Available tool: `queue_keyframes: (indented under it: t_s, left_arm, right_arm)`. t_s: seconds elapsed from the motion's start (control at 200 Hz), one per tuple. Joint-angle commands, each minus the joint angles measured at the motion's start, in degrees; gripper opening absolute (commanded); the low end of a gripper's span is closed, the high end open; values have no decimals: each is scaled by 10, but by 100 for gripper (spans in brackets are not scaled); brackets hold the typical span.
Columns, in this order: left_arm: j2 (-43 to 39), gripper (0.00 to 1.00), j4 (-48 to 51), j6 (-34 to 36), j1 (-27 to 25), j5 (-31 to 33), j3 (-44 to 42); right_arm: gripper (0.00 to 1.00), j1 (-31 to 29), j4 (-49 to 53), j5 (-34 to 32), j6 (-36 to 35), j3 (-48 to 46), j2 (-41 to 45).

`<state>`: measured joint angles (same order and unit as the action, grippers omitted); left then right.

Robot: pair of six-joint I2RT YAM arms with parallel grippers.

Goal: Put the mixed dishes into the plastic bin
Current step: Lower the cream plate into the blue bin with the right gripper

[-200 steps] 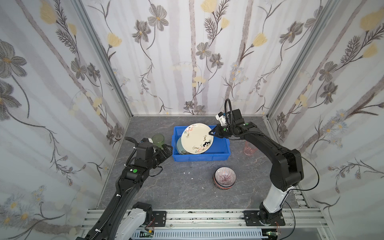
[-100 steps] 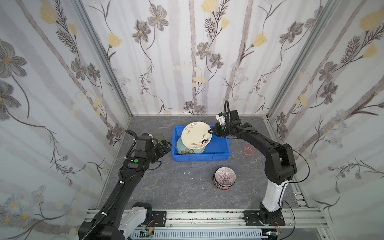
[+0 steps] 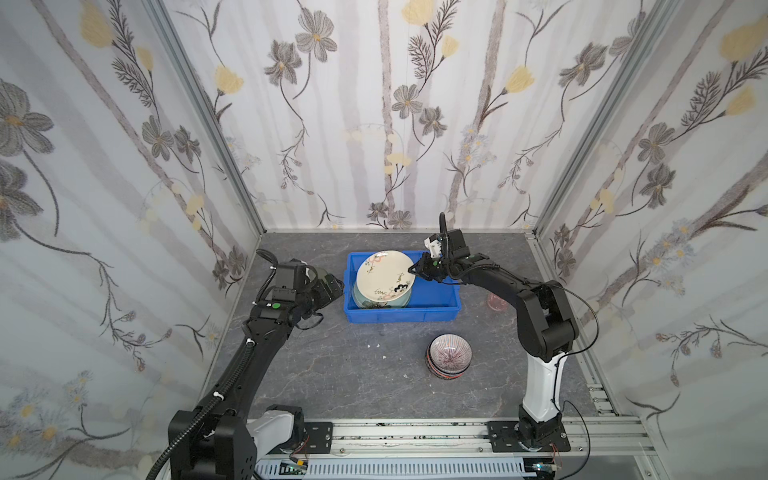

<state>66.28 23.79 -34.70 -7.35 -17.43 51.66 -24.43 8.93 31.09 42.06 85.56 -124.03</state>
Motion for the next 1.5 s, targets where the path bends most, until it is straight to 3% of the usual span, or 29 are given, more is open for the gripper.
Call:
queue_keyframes:
  t_s: [0.0, 0.849, 1.499]
  left_arm:
    - [1, 100, -9, 11, 3, -5, 2]
    - [-8, 100, -17, 11, 10, -18, -29]
    - [-5, 100, -21, 12, 11, -27, -36]
  right_arm:
    - [0, -4, -72, 13, 20, 3, -9]
    - [2, -23, -78, -2, 12, -17, -52]
    - [41, -30, -24, -63, -36, -23, -40]
